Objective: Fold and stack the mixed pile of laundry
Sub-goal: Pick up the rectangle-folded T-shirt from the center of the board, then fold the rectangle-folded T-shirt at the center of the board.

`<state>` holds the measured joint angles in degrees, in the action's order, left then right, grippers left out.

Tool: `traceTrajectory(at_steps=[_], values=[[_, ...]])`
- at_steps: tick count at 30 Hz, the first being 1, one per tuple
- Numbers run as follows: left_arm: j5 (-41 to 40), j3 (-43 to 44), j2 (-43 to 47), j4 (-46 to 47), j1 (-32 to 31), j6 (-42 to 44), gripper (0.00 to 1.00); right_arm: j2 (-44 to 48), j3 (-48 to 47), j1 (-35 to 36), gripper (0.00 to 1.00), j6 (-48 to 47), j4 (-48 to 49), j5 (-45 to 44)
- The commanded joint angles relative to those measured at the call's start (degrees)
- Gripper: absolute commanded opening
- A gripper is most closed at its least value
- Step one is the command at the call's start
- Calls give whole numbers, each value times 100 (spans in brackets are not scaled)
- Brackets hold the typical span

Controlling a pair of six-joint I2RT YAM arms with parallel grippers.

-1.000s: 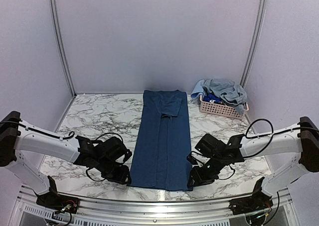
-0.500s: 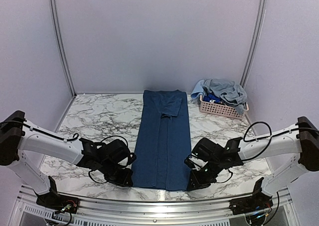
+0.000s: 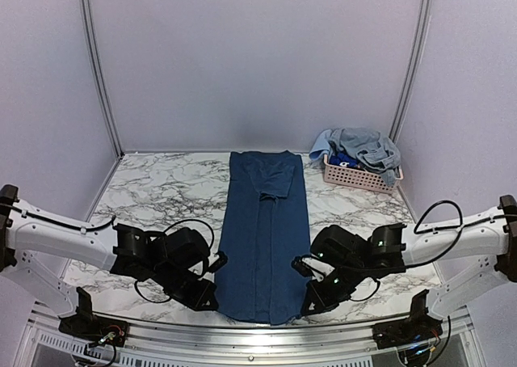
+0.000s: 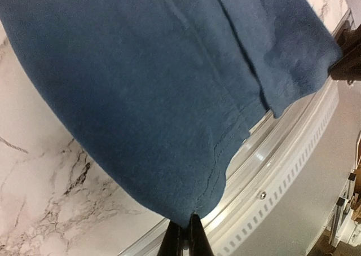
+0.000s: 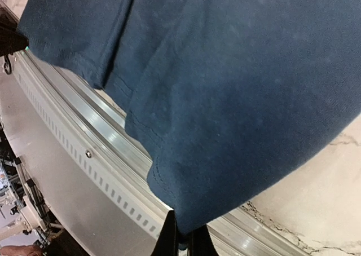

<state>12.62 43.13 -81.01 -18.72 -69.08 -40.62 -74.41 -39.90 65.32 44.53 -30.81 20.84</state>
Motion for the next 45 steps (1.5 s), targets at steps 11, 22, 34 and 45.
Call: traceTrajectory(at_steps=[11,22,34,45], values=[[46,1477,-670,-413,1523,1022,0,-626,-1523,-1669,0,-1151,-422,-625],[-101,3176,-2124,-457,2709,1673,0,-1900,-2803,-3031,0,-2242,-222,-689],[-48,4804,-3524,-436,3383,1797,0,-3465,-4264,-3798,0,-2748,211,-535],[23,5358,-4310,-322,3647,1768,0,-4312,-5026,-4095,0,-3001,174,-299]])
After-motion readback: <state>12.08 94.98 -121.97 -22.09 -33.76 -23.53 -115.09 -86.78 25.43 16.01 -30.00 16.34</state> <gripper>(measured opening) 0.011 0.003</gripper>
